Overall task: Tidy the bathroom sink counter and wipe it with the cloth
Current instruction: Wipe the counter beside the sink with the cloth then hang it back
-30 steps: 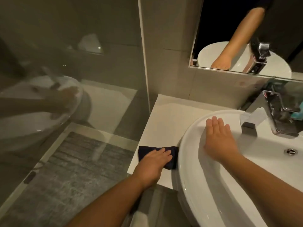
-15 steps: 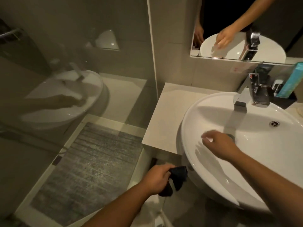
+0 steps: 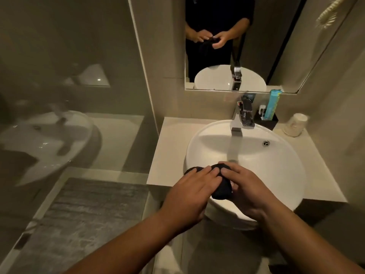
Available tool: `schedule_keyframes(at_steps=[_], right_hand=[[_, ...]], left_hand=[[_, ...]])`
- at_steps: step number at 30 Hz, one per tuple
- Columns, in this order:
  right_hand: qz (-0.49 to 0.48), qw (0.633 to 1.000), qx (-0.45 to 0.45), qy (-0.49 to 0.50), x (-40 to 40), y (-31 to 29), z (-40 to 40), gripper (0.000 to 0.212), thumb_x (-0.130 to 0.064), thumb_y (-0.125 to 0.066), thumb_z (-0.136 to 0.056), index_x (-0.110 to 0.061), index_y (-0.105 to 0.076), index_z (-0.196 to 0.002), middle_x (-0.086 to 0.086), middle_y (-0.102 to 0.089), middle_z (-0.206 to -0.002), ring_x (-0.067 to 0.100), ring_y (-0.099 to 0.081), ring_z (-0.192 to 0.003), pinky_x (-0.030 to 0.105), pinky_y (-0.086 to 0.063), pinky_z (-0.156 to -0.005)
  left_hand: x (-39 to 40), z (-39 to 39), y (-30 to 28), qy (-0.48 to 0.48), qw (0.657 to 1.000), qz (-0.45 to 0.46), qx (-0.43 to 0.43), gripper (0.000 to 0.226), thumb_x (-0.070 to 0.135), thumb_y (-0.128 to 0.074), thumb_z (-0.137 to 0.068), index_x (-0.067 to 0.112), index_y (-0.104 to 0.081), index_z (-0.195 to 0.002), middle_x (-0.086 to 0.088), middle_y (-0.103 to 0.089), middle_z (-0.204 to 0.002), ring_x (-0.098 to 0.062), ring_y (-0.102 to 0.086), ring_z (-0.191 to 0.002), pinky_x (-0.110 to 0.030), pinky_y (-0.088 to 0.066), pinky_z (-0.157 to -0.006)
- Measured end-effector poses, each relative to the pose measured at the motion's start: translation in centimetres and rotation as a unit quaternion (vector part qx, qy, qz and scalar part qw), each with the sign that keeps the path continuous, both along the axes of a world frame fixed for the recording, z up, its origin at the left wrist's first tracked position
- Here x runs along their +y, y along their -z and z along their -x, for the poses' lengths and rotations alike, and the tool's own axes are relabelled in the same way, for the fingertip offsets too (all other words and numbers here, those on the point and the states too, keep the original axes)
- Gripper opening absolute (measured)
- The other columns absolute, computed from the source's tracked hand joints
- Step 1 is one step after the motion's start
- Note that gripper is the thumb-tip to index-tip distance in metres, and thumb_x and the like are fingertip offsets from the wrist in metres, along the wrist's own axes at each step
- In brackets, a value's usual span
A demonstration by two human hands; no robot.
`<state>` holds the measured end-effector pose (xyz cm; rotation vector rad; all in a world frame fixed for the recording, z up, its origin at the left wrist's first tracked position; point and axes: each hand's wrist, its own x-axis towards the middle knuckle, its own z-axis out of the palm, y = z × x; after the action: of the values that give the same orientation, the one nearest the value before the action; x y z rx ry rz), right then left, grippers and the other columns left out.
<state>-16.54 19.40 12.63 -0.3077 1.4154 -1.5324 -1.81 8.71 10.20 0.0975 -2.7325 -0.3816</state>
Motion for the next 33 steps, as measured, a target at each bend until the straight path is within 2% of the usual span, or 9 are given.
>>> schedule_keyframes(at_steps=[2, 4, 7, 10, 15, 20, 26, 29, 33], right_hand=[[0.008, 0.997, 0.07, 0.013, 1.3, -1.3, 0.1, 0.02, -0.009, -0.061, -0.088, -0.007, -0.067, -0.107, 0.022, -0.067, -0.111, 0.036, -0.063, -0.105, 0.053, -0.053, -0.088], [0.008, 0.989, 0.149, 0.011, 2.7, -2.6, 0.2, 0.014, -0.008, -0.063, -0.087, -0.011, -0.069, -0.099, 0.018, -0.069, -0.102, 0.034, -0.064, -0.101, 0.055, -0.051, -0.091], [0.015, 0.967, 0.255, -0.012, 5.1, -4.6, 0.7, 0.018, -0.006, -0.065, -0.085, -0.023, -0.07, -0.085, 0.002, -0.071, -0.085, 0.02, -0.066, -0.087, 0.043, -0.052, -0.081], [0.032, 0.944, 0.326, -0.034, 7.5, -6.3, 1.2, 0.024, -0.008, -0.068, -0.084, -0.032, -0.07, -0.081, -0.005, -0.071, -0.084, 0.012, -0.065, -0.084, 0.028, -0.052, -0.076], [0.038, 0.912, 0.405, -0.054, 12.2, -7.5, 2.2, 0.016, -0.017, -0.064, -0.077, -0.031, -0.068, -0.085, -0.003, -0.069, -0.09, 0.01, -0.064, -0.085, 0.02, -0.052, -0.075], [-0.006, 0.89, 0.452, -0.052, 17.7, -6.3, 4.2, 0.017, -0.021, -0.065, -0.081, -0.036, -0.066, -0.089, -0.01, -0.068, -0.094, 0.012, -0.063, -0.093, 0.025, -0.054, -0.077], [-0.073, 0.781, 0.618, -0.052, 22.4, -2.5, 6.5, 0.023, -0.016, -0.072, -0.079, -0.034, -0.059, -0.084, -0.01, -0.062, -0.107, 0.006, -0.055, -0.105, 0.023, -0.044, -0.089], [-0.081, 0.805, 0.573, -0.135, 24.4, -0.6, 7.2, 0.016, -0.028, -0.066, -0.078, -0.039, -0.055, -0.081, -0.019, -0.064, -0.103, -0.004, -0.054, -0.109, 0.02, -0.047, -0.09], [-0.09, 0.856, 0.467, -0.205, 24.9, 1.7, 6.8, 0.01, -0.027, -0.065, -0.082, -0.035, -0.059, -0.086, -0.011, -0.067, -0.088, 0.005, -0.063, -0.086, 0.025, -0.054, -0.072]], left_hand=[[0.1, -0.3, -0.3, 0.052, 0.998, -0.003, 0.029, 0.055, 0.014, -0.043, -0.084, 0.013, -0.038, -0.139, -0.01, -0.047, -0.146, -0.027, -0.042, -0.136, -0.043, -0.034, -0.112], [0.2, -0.7, -0.6, 0.083, 0.99, -0.1, 0.049, 0.056, 0.02, -0.047, -0.087, 0.023, -0.035, -0.142, -0.002, -0.04, -0.151, -0.02, -0.035, -0.141, -0.04, -0.029, -0.115], [0.2, 0.1, -1.9, -0.011, 0.931, -0.364, 0.021, 0.056, 0.042, -0.045, -0.088, 0.051, -0.028, -0.14, 0.02, -0.032, -0.151, -0.002, -0.032, -0.138, -0.032, -0.029, -0.115], [-0.4, 2.5, -2.9, -0.017, 0.881, -0.467, -0.075, 0.055, 0.047, -0.053, -0.086, 0.053, -0.029, -0.136, 0.022, -0.039, -0.144, 0.002, -0.039, -0.132, -0.035, -0.031, -0.116], [1.5, 5.3, -4.8, 0.06, 0.881, -0.447, -0.143, 0.046, 0.034, -0.068, -0.084, 0.036, -0.053, -0.127, 0.002, -0.065, -0.118, -0.01, -0.061, -0.111, -0.031, -0.048, -0.102], [5.2, 6.1, -5.8, 0.067, 0.965, -0.245, -0.064, 0.012, 0.023, -0.065, -0.089, 0.026, -0.07, -0.099, 0.018, -0.062, -0.089, -0.001, -0.057, -0.088, -0.012, -0.042, -0.08], [10.5, 5.6, -4.5, 0.048, 0.996, -0.078, -0.02, 0.008, 0.025, -0.059, -0.089, 0.026, -0.06, -0.096, 0.012, -0.058, -0.092, 0.001, -0.043, -0.082, -0.011, -0.033, -0.072], [13.4, 4.7, -2.7, 0.025, 0.994, -0.075, -0.069, 0.009, 0.027, -0.058, -0.088, 0.028, -0.061, -0.097, 0.011, -0.067, -0.092, -0.006, -0.058, -0.083, -0.017, -0.04, -0.073], [14.5, 2.3, -0.2, -0.043, 0.975, -0.178, -0.128, 0.014, 0.037, -0.054, -0.092, 0.032, -0.063, -0.102, 0.021, -0.065, -0.093, 0.003, -0.058, -0.086, -0.009, -0.041, -0.072]])
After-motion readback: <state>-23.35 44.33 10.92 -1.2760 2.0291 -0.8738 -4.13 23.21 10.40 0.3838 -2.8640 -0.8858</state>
